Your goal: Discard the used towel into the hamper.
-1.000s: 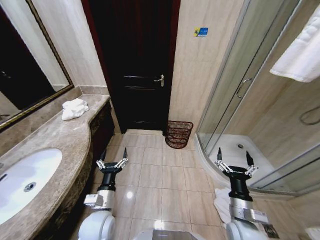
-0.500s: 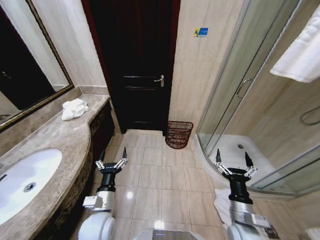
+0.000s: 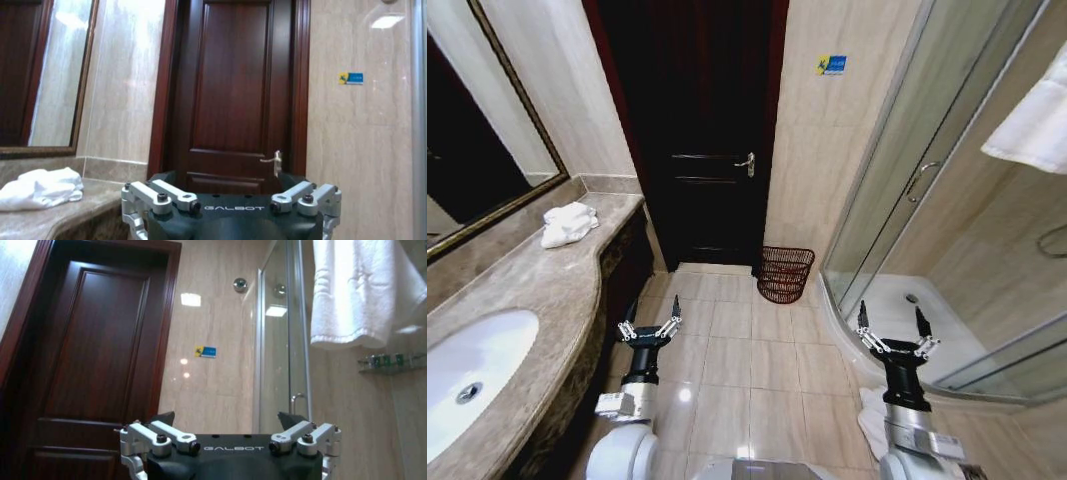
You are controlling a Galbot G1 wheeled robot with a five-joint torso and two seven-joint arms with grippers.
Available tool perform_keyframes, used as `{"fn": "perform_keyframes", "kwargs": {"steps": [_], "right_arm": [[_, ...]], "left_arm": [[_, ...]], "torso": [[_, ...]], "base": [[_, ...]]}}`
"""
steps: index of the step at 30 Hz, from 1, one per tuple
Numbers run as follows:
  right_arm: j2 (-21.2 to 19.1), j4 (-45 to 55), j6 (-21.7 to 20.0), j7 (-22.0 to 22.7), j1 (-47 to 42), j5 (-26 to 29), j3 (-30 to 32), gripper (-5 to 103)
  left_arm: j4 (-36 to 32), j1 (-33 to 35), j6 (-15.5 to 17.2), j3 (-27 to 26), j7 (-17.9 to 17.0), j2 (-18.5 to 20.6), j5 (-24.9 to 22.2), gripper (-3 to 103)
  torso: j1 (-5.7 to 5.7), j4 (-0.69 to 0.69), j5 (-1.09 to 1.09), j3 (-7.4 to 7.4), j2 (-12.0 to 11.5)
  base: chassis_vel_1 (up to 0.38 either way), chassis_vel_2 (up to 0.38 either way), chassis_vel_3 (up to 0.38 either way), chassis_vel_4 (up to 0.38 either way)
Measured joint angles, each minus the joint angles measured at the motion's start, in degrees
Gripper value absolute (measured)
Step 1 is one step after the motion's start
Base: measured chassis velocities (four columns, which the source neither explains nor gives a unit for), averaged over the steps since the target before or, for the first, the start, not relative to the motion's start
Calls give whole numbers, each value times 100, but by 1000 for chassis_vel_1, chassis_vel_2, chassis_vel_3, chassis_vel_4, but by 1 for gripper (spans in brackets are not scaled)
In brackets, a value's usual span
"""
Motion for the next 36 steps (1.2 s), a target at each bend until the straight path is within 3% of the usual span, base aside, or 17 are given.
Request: {"fn": "perform_keyframes", "kwargs": {"steps": [24,31,33,36], "right_arm": [[-12,-57,168,-210,6,291,-46,100],[-349,-210,-230,-177,408,368,-65,100],[-372,-303,-328,-111,512,398,17,100],[-274,-406,-510,-16,605,326,208,100]], "left_arm": [[-83,-17,49,-117,-53,27,-68,100],[-176,19,103,-218,-54,73,-162,100],[-166,-81,257,-221,-68,143,-304,100],[217,-313,368,-251,-126,746,-784,100]], "torso": [[1,-1,1,1,-1],[6,1,-1,2,-3],[1,2,-3,1,-2],[-1,1,-1,0,-1]], "base": [[-225,220,226,-221],[-144,162,137,-160],[-44,103,78,11],[10,-53,10,63]]}}
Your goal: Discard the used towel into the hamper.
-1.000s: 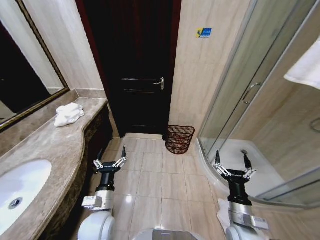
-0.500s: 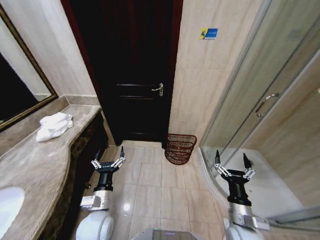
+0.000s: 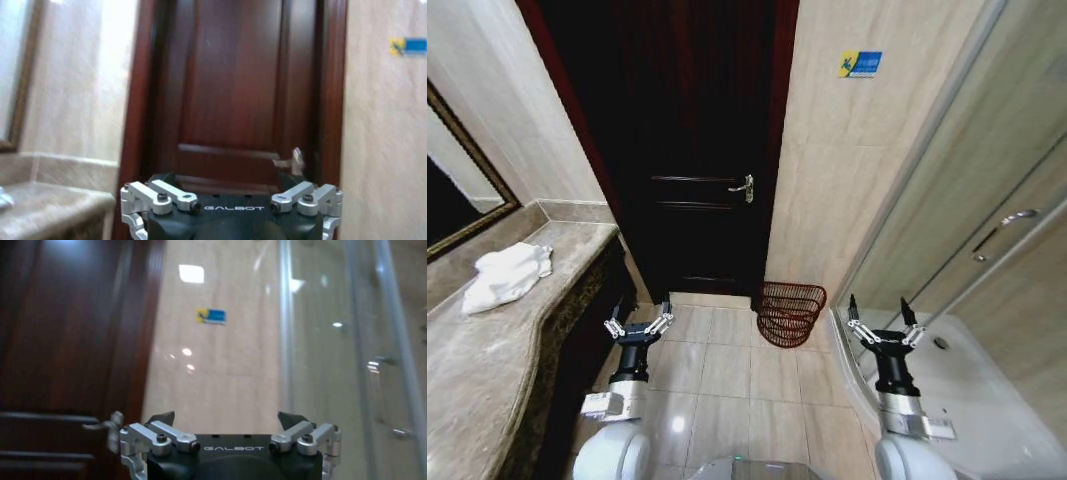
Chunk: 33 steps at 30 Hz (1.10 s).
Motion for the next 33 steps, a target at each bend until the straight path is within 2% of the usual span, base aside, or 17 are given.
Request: {"fn": "perform_keyframes", "kwargs": {"steps": [1,4,7,11,14,17,22,33], "right_arm": [[20,15,-24,55,-144,57,49,100],[-20,85,-25,111,-377,212,151,100],[-146,176,-34,121,-457,408,242,100],[-517,69,-137,146,-161,826,292,100],[-534,-69,-101,119,69,810,239,100],[-318,-259,124,2,397,529,21,100],[-228,-286,163,-32,448,403,-134,100],[-807,-307,-31,102,336,719,62,100]], "left_arm": [[117,-62,0,7,0,144,-137,100],[212,-180,32,18,11,172,-198,100],[138,-182,148,47,19,30,-159,100],[-148,93,226,55,64,-422,80,100],[-261,266,227,20,85,-575,119,100],[-427,534,259,-82,72,-704,122,100],[-569,617,281,-188,64,-727,102,100],[-796,495,277,-303,-22,-1083,-130,100]], "torso": [[-4,0,0,-1,2],[-5,-3,1,-1,4],[-5,-3,-1,-1,4],[1,0,2,0,3],[2,0,2,0,2],[2,1,4,0,2],[1,0,1,0,2],[1,-1,2,0,2]], "base": [[19,-57,-6,66],[6,-19,-2,22],[12,-7,-19,6],[0,0,0,0],[0,0,0,0],[0,0,0,0],[0,0,0,0],[0,0,0,0]]}}
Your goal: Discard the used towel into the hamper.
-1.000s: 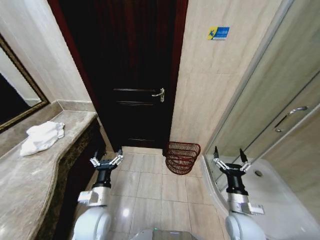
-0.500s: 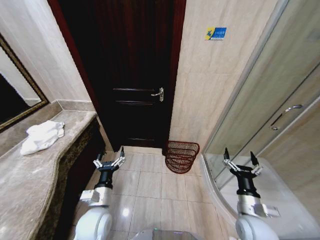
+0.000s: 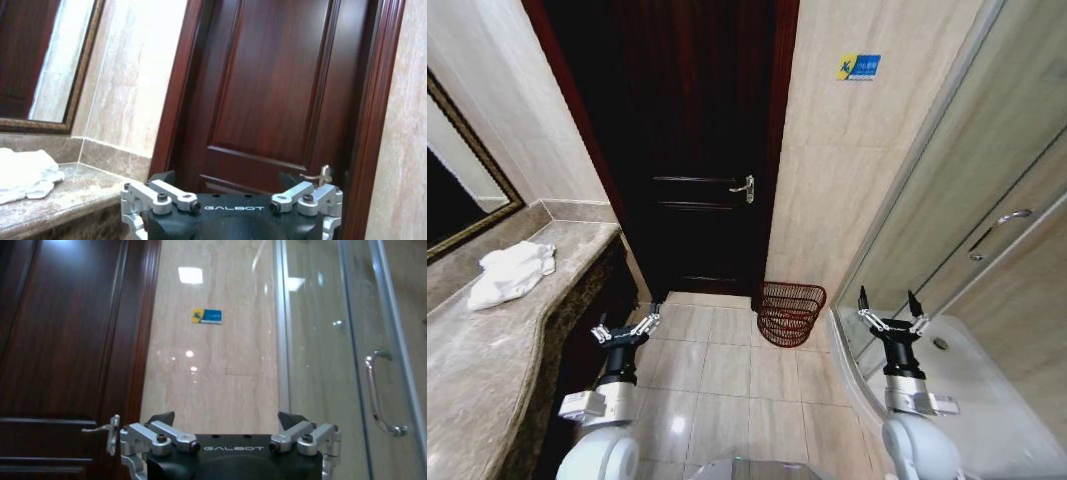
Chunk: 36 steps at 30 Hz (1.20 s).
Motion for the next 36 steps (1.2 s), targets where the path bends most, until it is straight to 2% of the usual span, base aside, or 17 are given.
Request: {"fn": "perform_keyframes", "kwargs": {"steps": [9,16,36], "right_arm": [[8,-25,151,49,-14,-56,13,100],[55,-48,21,94,264,-140,-111,100],[115,-178,218,127,408,-298,-161,100]], "left_arm": [[-32,37,-64,81,-153,-9,257,100],[-137,109,-64,43,-226,-3,367,100],[-159,171,-109,37,-327,3,507,100]], "torso": [[-1,-1,-1,0,0],[-1,0,-2,0,0],[-1,0,-1,0,0]], "base": [[0,0,0,0],[57,49,51,40],[98,95,103,99]]}}
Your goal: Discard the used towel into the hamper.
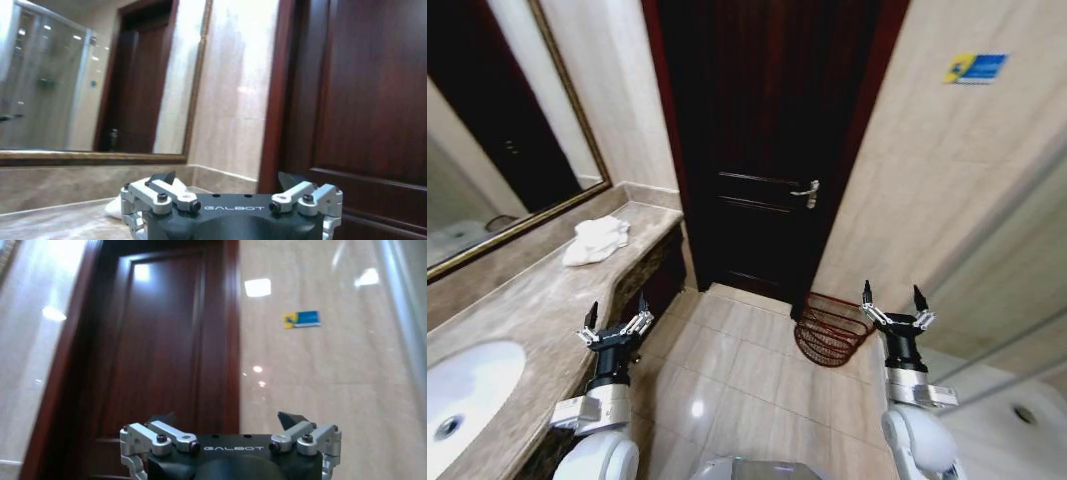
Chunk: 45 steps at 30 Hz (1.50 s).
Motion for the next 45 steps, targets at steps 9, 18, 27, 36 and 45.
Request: {"fn": "perform_keyframes", "kwargs": {"steps": [9,18,27,36,45], "right_arm": [[-53,-234,423,47,410,-371,-72,100],[-74,-70,-3,-125,351,-127,-111,100],[-140,-2,-139,-205,243,38,-67,100],[-79,121,-193,-204,44,-83,-196,100],[-37,166,-183,-235,-17,-131,-249,100]], "left_arm": [[102,-10,-163,-8,29,2,169,100],[212,-74,-146,14,-8,2,185,100],[242,-114,494,84,-374,2,57,100],[250,-198,779,-62,-468,3,-46,100],[279,-257,806,-75,-714,3,-21,100]], "torso": [[0,0,0,0,0],[0,0,0,0,0],[0,0,0,0,0],[-3,0,0,-1,2],[2,0,0,0,0]], "base": [[44,39,36,41],[0,0,0,0],[0,0,0,0],[-49,52,53,-56],[-181,179,177,-195]]}}
